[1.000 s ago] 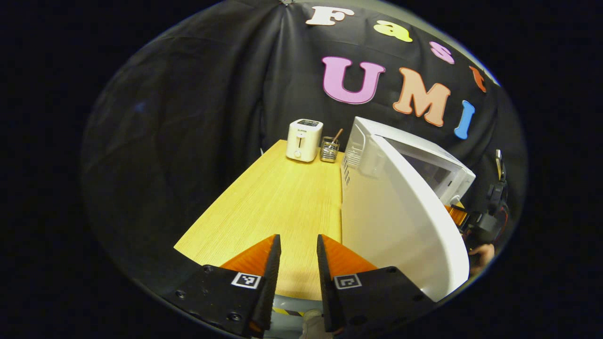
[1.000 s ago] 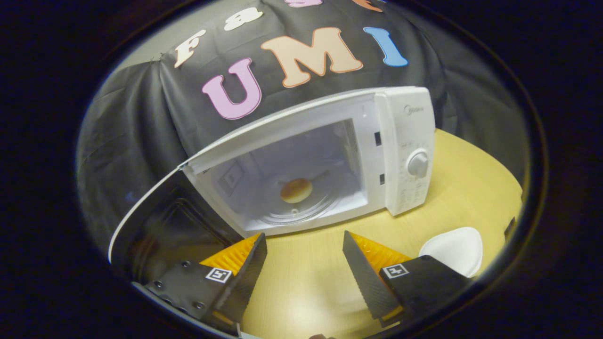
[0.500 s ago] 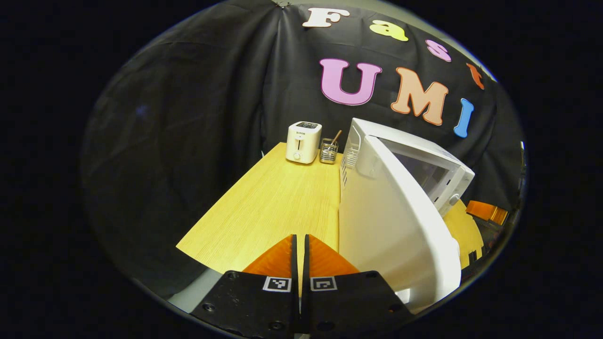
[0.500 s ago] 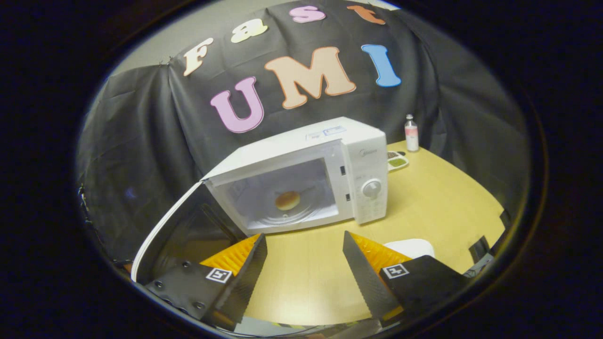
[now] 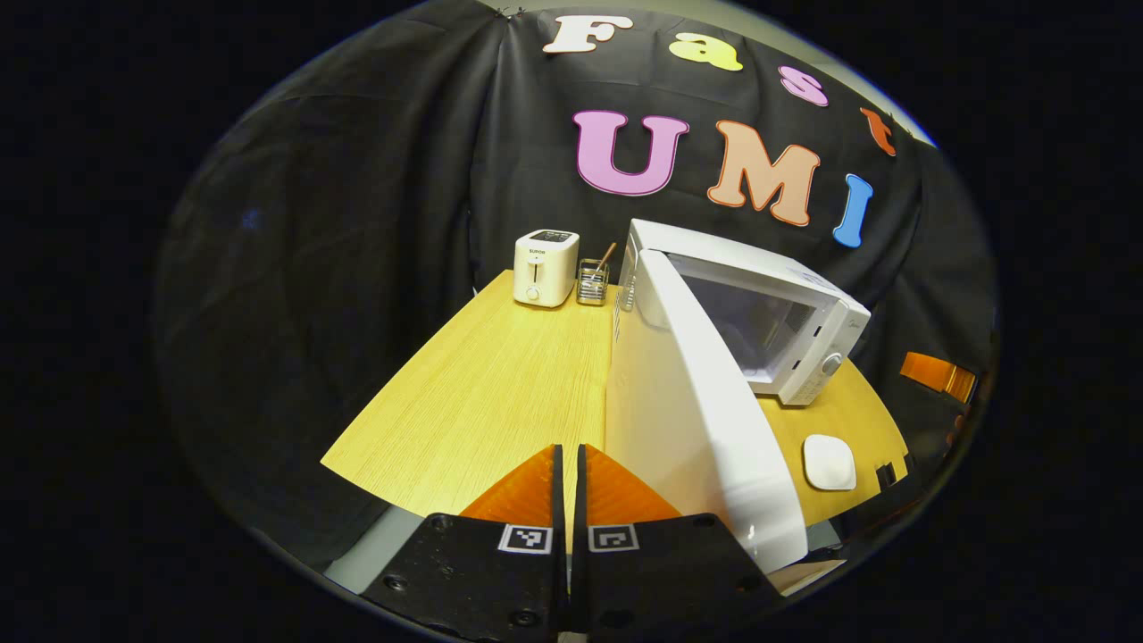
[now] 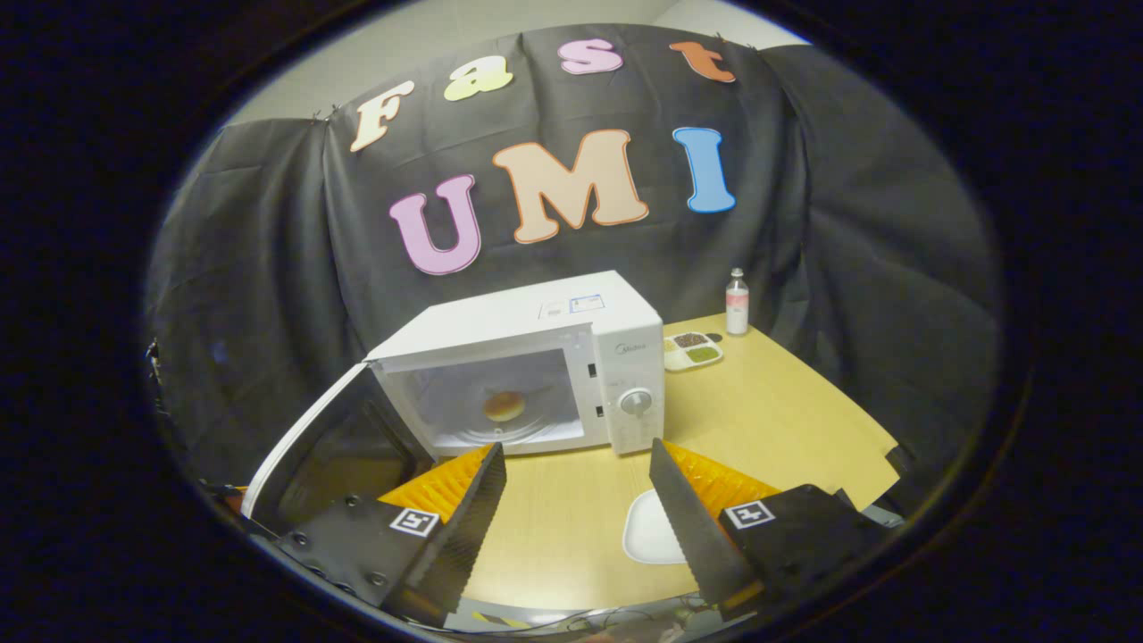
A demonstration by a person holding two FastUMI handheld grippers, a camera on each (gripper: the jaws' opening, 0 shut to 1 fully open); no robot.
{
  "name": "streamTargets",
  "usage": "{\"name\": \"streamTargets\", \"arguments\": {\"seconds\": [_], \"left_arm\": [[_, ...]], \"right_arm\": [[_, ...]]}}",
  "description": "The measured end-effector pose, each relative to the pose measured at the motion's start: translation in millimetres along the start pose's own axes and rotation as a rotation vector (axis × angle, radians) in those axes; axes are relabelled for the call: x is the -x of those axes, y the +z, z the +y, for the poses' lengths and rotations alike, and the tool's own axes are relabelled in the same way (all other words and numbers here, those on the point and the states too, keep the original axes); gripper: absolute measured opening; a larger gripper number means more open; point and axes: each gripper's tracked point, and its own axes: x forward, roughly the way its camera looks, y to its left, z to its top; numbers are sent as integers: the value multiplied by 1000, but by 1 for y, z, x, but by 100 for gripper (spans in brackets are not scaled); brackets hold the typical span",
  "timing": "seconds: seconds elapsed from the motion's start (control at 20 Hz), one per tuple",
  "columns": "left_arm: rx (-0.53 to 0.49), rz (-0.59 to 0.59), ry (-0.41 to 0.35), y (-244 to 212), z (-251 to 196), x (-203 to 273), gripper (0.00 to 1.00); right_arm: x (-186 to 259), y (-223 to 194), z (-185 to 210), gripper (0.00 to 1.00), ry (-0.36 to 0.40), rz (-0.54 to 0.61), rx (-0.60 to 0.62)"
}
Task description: Open the microwave oven with the left hand, put the food in, and close the microwave oven.
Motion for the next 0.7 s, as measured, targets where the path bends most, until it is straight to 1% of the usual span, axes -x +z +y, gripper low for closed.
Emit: {"name": "streamTargets", "arguments": {"seconds": [0.15,0.3,0.4,0.55,0.7], "left_arm": [[-17,6,12,-1,-7,3,1],[-19,12,18,-4,-21,9,1],[-2,24,21,-6,-35,10,1],[18,29,-5,-9,-64,10,0],[1,29,-31,-9,-92,6,1]], "right_arm": [[2,7,-8,100,2,-4,-17],[4,13,-21,99,7,-6,1],[5,15,-33,100,6,-3,18],[7,17,-47,100,11,-4,17],[12,15,-64,100,13,5,26]]}}
